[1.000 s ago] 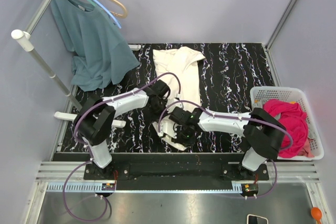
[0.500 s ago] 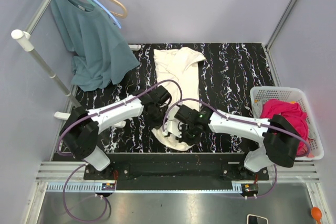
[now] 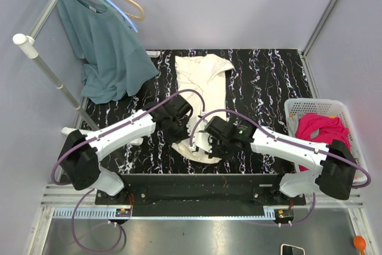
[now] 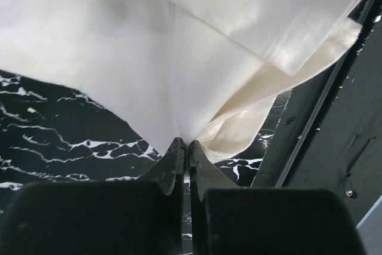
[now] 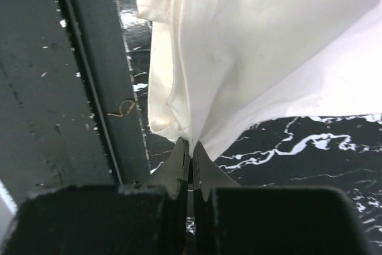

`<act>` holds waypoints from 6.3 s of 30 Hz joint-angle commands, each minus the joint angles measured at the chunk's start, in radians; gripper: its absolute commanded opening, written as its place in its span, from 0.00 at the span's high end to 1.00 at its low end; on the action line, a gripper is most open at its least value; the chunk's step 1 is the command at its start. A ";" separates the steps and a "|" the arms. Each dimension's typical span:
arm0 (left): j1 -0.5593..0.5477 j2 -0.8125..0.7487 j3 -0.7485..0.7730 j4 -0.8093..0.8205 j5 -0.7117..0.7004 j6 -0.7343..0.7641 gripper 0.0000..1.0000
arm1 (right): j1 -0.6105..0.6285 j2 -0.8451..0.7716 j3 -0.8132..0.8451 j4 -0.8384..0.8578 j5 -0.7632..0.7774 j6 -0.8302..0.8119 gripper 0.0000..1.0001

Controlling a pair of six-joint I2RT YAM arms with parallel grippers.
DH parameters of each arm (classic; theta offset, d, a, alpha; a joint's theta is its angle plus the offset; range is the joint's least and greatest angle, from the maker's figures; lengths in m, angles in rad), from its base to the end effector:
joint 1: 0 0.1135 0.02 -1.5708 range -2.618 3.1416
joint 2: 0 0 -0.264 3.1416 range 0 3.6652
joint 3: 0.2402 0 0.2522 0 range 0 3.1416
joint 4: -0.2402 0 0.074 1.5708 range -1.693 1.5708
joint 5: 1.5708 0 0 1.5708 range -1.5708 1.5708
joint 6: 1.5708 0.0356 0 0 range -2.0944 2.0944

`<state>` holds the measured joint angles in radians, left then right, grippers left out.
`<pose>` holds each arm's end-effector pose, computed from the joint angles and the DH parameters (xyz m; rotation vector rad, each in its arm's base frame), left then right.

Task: Fold and stack the t-shirts
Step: Fold the tshirt

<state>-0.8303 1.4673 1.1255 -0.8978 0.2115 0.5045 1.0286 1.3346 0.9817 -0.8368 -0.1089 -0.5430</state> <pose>0.1827 -0.2110 0.2476 1.7885 2.1885 -0.3726 0.1254 0.2157 0.2403 -1.9905 1.9475 0.2765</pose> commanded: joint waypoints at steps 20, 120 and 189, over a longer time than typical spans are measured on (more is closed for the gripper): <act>0.152 0.185 0.235 0.062 -0.112 0.117 1.00 | -0.295 0.153 0.207 0.099 0.138 -0.239 1.00; 0.283 0.614 0.618 0.165 0.097 0.256 0.25 | -0.627 0.495 0.428 0.519 0.400 -0.288 0.37; 0.370 0.834 0.859 0.306 -0.184 0.279 0.99 | -0.723 0.416 0.192 0.562 0.341 -0.242 0.38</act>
<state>-0.4694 2.2845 1.9392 -0.6746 0.1165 0.7879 0.3019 1.7721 1.1812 -0.3023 0.2443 -0.8085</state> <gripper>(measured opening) 0.012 0.623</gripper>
